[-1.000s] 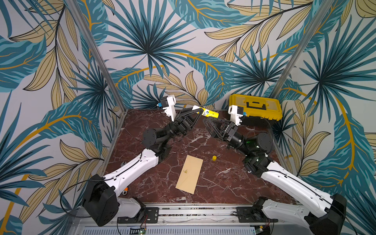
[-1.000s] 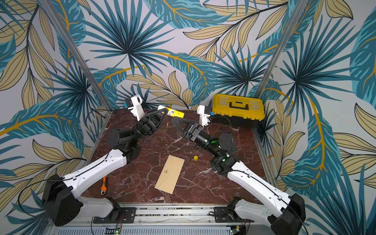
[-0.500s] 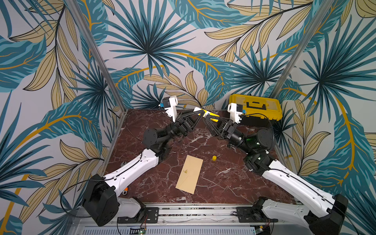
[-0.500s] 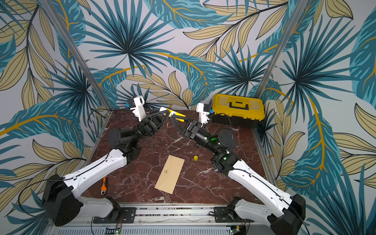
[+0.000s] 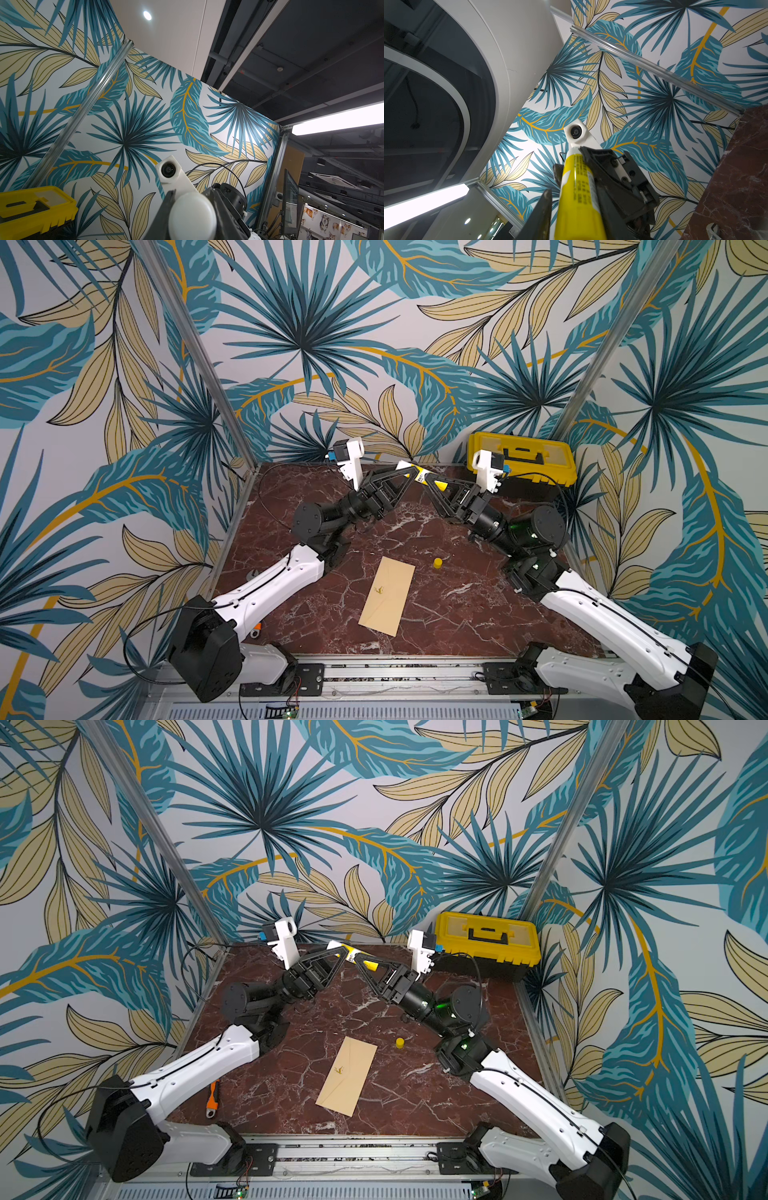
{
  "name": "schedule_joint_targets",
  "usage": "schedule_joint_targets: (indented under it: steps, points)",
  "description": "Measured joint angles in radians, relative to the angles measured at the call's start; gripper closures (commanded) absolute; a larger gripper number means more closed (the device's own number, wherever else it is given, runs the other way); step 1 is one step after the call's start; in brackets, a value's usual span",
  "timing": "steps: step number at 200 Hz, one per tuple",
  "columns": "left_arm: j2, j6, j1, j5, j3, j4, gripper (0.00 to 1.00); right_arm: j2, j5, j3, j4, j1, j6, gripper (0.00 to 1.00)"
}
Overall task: Seal the envelope with a glue stick
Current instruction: Screw the glue stick.
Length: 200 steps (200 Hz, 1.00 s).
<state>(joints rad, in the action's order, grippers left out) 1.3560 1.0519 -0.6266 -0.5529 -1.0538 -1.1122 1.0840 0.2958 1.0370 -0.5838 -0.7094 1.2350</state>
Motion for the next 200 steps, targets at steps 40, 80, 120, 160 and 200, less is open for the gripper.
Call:
schedule_joint_targets:
  steps: [40, 80, 120, 160, 200]
  points:
    - [0.0, -0.001, 0.0, -0.001, 0.0, 0.002, 0.91, 0.0, -0.003, 0.0, 0.006, 0.0, -0.005, 0.88]
    - [-0.006, -0.001, 0.0, -0.001, 0.007, 0.003, 0.69, -0.005, -0.006, 0.0, 0.018, 0.0, -0.014, 0.94]
    - [-0.026, -0.019, 0.0, 0.012, 0.031, 0.031, 0.42, -0.052, -0.063, -0.016, 0.062, -0.003, -0.065, 0.95]
    - [-0.068, -0.088, 0.005, 0.039, 0.061, 0.181, 0.39, -0.174, -0.181, -0.002, 0.252, -0.003, -0.228, 0.97]
    - [-0.063, -0.238, 0.003, 0.085, 0.016, 0.552, 0.46, -0.284, -0.404, 0.075, 0.558, -0.003, -0.44, 0.99]
